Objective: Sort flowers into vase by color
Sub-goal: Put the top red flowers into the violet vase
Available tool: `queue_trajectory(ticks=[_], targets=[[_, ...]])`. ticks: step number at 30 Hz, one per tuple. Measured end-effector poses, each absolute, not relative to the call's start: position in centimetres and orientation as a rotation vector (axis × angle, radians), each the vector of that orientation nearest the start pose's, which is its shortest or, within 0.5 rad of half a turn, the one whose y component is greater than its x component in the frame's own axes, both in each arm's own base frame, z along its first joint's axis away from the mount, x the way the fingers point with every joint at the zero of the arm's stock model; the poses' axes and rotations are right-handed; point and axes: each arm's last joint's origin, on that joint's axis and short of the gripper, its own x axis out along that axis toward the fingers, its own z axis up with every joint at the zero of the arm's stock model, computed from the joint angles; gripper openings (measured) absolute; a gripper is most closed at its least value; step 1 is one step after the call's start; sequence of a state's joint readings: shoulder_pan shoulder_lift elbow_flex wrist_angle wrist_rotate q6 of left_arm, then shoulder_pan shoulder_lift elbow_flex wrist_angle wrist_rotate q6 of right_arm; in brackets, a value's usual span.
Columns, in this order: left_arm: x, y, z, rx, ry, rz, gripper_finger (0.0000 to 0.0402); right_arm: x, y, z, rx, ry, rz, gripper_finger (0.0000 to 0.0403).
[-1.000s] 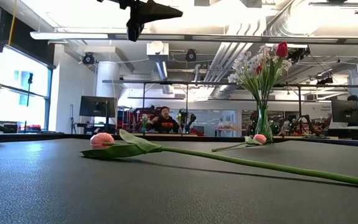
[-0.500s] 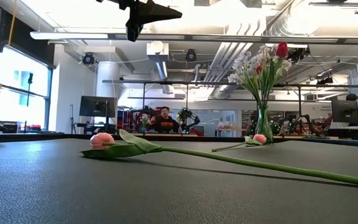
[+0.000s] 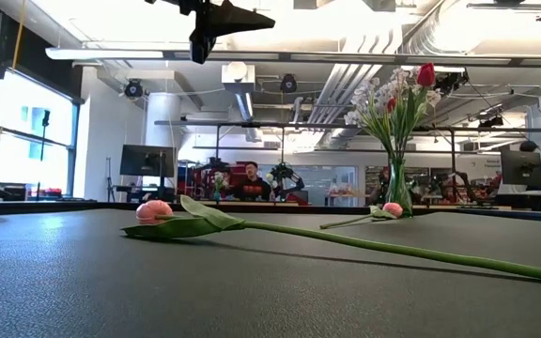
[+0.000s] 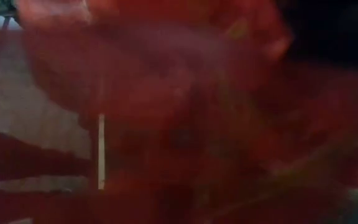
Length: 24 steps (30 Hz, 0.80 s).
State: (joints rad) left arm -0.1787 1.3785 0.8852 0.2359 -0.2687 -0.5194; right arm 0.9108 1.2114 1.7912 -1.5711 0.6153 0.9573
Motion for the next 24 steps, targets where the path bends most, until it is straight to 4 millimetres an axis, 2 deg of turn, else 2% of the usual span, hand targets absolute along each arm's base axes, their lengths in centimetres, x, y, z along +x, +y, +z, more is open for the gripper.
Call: queue_trajectory(ticks=[5,15,19,24], targets=[[30.3,-4.7,27.5,-0.444,0.225,0.151,0.0144,10.6,11.1,45.4,0.233,0.792,-0.073,0.0],[30.3,-4.6,27.4,-0.424,0.23,0.153,0.0144,11.5,12.6,42.6,0.257,0.912,-0.084,0.0005],[30.3,-4.4,27.5,-0.425,0.228,0.159,0.0144,11.8,13.3,42.1,0.314,0.949,-0.046,0.0033],[30.3,-4.4,27.5,-0.425,0.228,0.16,0.0144,12.1,14.0,42.0,0.401,0.998,-0.016,0.0088]])
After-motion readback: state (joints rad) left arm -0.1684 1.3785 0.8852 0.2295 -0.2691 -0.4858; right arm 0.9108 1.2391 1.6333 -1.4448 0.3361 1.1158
